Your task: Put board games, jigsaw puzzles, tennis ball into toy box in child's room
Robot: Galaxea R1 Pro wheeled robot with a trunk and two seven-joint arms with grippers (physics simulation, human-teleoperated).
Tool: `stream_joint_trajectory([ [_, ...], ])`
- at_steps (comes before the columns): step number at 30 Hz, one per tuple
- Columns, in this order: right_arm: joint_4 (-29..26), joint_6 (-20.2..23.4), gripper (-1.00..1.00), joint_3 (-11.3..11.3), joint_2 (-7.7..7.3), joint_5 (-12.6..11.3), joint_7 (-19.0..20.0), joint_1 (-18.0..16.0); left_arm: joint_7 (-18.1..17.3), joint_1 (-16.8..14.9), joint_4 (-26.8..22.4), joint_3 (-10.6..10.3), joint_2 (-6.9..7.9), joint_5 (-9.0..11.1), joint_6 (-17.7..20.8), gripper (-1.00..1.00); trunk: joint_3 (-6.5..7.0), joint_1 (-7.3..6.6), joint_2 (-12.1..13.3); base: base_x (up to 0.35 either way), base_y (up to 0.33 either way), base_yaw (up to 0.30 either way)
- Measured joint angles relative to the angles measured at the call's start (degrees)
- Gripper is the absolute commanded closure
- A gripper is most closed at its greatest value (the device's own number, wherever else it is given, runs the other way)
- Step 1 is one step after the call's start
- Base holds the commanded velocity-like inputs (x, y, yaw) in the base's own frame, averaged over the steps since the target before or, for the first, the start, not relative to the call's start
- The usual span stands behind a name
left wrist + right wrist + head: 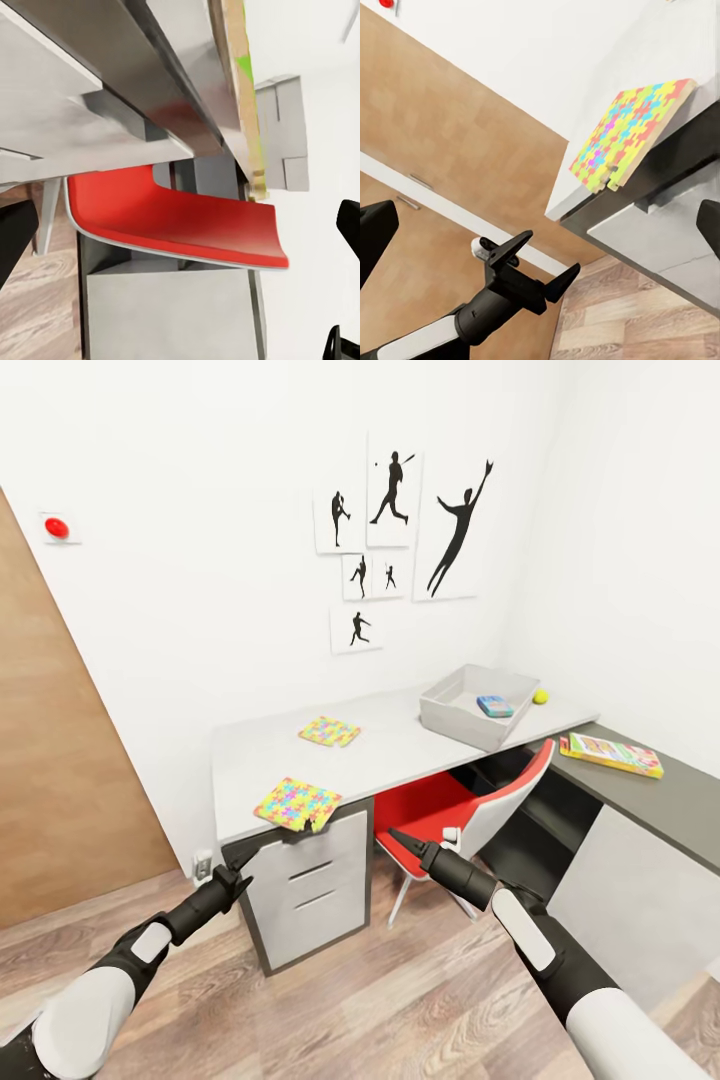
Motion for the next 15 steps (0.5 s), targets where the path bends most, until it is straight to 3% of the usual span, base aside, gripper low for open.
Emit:
stream_joint_trajectory([
  [9,0.08,-0.08,-1.00,0.02,0.01,-0.07,0.32,0.00,-0.13,0.01,0.00,0.27,-0.06,0.00,0.21,-1.00,-1.62,1.98,-3.61,0.000,0.000,0.000],
  [15,0.09,-0.11,-1.00,0.03,0.26,-0.04,0.30,0.00,-0.26,0.02,0.01,0.79,-0.12,0.01,0.24,-1.00,-1.62,1.98,-3.63,0.000,0.000,0.000],
])
